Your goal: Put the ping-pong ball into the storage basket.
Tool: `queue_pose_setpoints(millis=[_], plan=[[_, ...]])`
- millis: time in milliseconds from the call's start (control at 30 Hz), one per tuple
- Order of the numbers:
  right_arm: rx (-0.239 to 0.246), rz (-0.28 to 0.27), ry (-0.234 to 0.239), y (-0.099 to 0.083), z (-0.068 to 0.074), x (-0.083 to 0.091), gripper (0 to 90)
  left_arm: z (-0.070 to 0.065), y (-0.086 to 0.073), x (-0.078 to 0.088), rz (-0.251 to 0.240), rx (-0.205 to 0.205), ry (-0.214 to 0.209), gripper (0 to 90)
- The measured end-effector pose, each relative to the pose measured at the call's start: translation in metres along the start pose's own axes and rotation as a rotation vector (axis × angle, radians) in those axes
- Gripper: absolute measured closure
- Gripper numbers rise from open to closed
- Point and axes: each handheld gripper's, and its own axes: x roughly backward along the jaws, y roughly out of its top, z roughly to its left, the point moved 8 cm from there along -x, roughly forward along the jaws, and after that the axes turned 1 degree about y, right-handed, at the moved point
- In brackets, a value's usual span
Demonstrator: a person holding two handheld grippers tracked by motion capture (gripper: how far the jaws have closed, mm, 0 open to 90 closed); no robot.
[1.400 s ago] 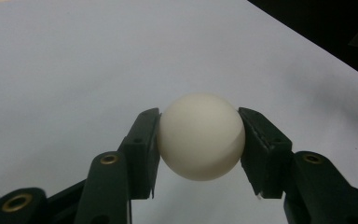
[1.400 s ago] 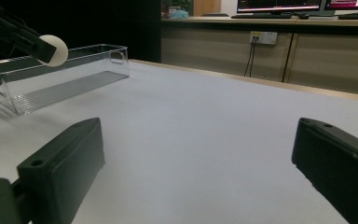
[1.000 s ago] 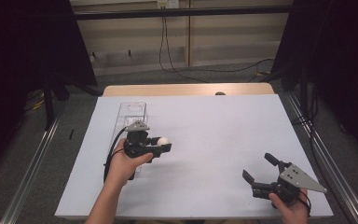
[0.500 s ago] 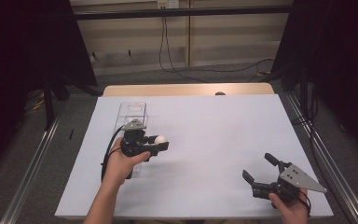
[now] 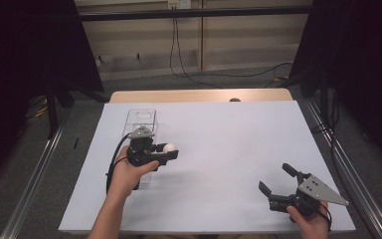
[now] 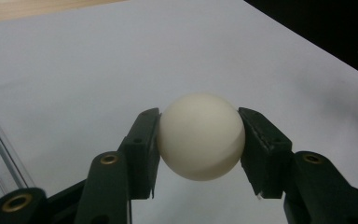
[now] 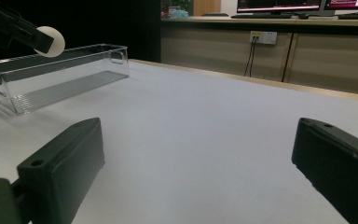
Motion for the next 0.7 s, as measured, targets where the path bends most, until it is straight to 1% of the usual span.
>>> queue_pose_setpoints(millis=[33, 100, 167, 200, 233, 267, 300, 400, 500, 600, 633, 700], plan=[[0.000, 0.000, 0.000, 0.0000, 0.0000, 0.0000, 1.7, 0.0006, -0.0002, 0.0002, 0.003, -0.008, 0.001, 51.1], [0.001, 0.000, 0.001, 0.0001, 0.0001, 0.0000, 1.7, 0.0005, -0.0001, 0.0000, -0.003, -0.004, -0.004, 51.1], [-0.001, 0.000, 0.001, 0.0000, 0.0002, 0.0000, 1.7, 0.0018, -0.0004, 0.0005, 0.003, -0.009, 0.007, 51.1], [0.000, 0.000, 0.001, -0.0001, 0.0001, 0.0000, 1.7, 0.0020, -0.0001, 0.0004, -0.002, -0.011, 0.002, 51.1], [0.000, 0.000, 0.000, 0.0000, 0.0000, 0.0001, 1.7, 0.0027, 0.0001, 0.0005, -0.003, -0.006, 0.011, 51.1], [0.001, 0.000, 0.001, 0.0001, 0.0000, 0.0001, 1.7, 0.0030, 0.0000, 0.0007, -0.003, -0.006, 0.012, 51.1], [0.001, 0.000, 0.001, 0.0001, 0.0000, 0.0002, 1.7, 0.0033, -0.0003, 0.0009, -0.001, -0.012, 0.006, 51.1], [-0.001, 0.000, 0.002, 0.0000, 0.0003, -0.0001, 1.7, 0.0038, -0.0003, 0.0014, -0.001, -0.009, 0.008, 51.1], [0.001, 0.000, 0.002, 0.0001, 0.0003, 0.0000, 1.7, 0.0043, 0.0004, 0.0023, -0.007, 0.002, 0.019, 51.1], [0.001, 0.000, 0.002, 0.0001, 0.0002, 0.0001, 1.7, 0.0058, 0.0002, 0.0038, -0.005, -0.007, 0.018, 51.1], [0.001, 0.000, 0.001, 0.0000, 0.0002, 0.0001, 1.7, 0.0056, 0.0010, 0.0035, -0.017, 0.001, 0.013, 51.1], [0.001, 0.000, 0.002, 0.0001, 0.0002, 0.0001, 1.7, 0.0067, 0.0010, 0.0044, -0.013, -0.001, 0.021, 51.1]])
